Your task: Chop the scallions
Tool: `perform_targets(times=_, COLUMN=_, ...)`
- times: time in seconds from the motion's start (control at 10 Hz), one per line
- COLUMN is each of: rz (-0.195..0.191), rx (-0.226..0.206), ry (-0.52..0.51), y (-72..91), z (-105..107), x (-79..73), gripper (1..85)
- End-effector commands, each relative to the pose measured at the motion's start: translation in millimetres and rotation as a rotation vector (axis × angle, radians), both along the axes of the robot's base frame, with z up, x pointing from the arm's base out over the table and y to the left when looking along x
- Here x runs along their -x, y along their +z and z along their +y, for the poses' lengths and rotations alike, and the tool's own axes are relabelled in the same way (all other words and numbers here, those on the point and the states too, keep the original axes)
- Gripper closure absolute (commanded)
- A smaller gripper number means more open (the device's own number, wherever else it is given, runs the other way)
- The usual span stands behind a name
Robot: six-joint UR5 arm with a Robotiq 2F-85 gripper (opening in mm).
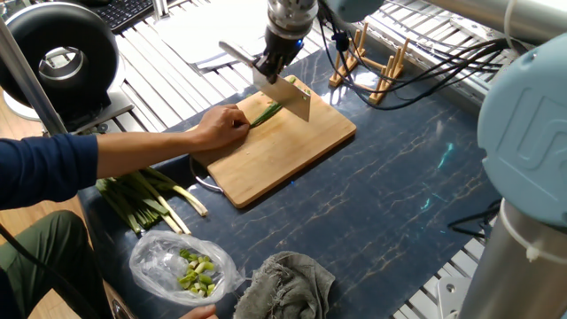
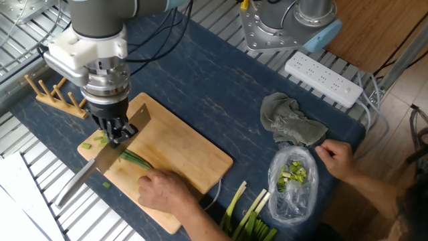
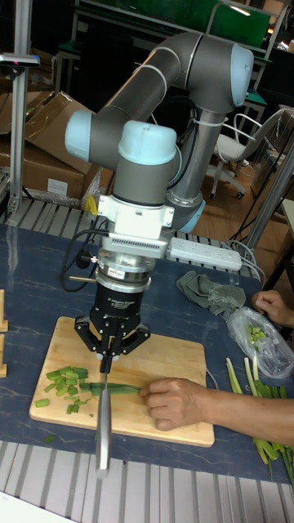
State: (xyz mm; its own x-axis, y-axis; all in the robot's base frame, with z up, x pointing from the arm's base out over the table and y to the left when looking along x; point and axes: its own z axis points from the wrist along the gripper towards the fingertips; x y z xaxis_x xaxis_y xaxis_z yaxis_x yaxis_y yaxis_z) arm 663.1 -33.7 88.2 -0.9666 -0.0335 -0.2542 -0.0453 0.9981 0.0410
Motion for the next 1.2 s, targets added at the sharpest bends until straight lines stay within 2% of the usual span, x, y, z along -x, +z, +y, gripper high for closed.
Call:
perform_targets(times=0.0, rz=0.015, rx=-0.045, ry=-0.028, y=-11.2, z=0.5, x=4.0, gripper=84.3)
perform_targets(times=0.5, rz=-0.017, rx=-0.047, ry=-0.03, y=-12.5, z=12.1, x=6.1, gripper=84.3)
perform_targets(times=0.9, rz=-0.043, rx=-0.038, ry=-0.004, y=-16.4, z=3.4, x=6.4, gripper=84.3)
perform_targets(times=1.1, rz=-0.039, rx=-0.035, ry=0.0, y=-15.2, z=1.9, x=11.1, gripper=84.3)
